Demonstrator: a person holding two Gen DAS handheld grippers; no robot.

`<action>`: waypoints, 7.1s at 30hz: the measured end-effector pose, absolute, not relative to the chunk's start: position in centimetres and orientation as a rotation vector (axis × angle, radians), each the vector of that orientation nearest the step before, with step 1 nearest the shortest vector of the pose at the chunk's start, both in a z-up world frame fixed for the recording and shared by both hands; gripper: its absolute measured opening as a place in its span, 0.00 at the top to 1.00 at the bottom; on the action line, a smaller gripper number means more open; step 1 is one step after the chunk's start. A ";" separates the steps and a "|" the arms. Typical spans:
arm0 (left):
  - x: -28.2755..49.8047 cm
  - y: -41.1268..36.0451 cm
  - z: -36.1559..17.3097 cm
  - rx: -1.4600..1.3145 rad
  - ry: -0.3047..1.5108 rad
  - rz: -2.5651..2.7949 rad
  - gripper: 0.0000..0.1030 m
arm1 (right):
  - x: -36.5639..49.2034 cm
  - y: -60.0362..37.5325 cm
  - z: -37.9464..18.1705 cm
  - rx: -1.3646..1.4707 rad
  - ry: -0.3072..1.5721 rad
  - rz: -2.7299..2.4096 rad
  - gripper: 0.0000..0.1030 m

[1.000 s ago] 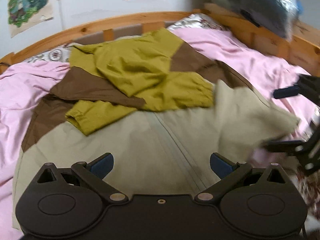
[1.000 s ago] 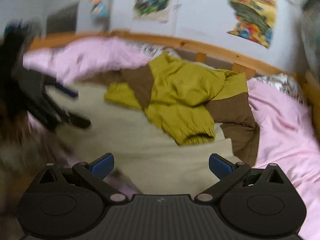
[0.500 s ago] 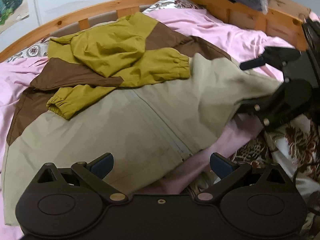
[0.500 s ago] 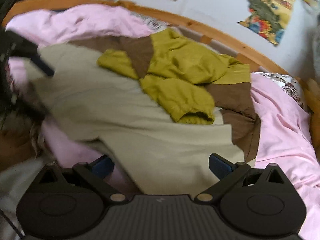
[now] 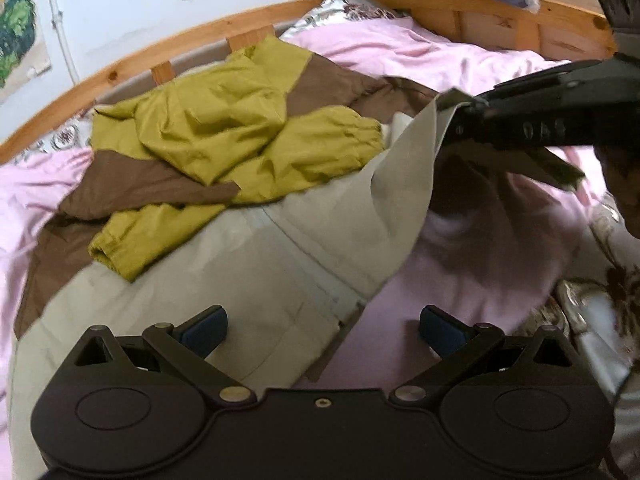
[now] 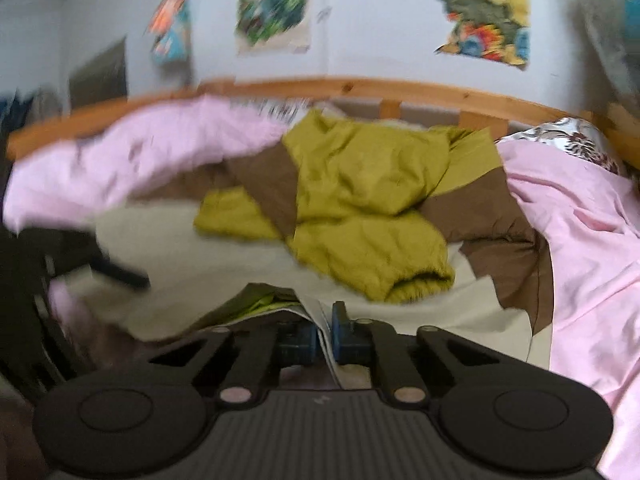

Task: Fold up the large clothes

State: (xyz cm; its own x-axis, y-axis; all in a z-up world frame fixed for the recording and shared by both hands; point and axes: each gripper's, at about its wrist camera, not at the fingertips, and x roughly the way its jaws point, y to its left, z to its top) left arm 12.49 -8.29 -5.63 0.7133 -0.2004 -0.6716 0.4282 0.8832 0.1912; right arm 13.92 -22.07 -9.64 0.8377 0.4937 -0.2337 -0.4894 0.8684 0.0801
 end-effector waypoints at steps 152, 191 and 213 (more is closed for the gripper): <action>39.9 -0.5 -5.6 -0.028 0.473 0.300 0.01 | 38.3 -14.3 -2.8 -0.102 0.196 0.145 0.00; 32.6 6.0 -4.2 -0.223 0.531 0.373 0.01 | 34.4 -9.1 -10.0 -0.228 0.196 0.053 0.00; 18.7 3.1 0.2 -0.161 0.599 0.397 0.01 | 27.2 -15.0 -9.5 -0.107 0.163 0.223 0.00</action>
State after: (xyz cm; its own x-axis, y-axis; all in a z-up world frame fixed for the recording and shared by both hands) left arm 18.69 3.14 0.16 0.7533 0.3160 -0.5768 -0.4079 0.9124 -0.0329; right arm 27.20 -14.95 -9.51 0.9621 0.2106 -0.1729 -0.2280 0.9697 -0.0877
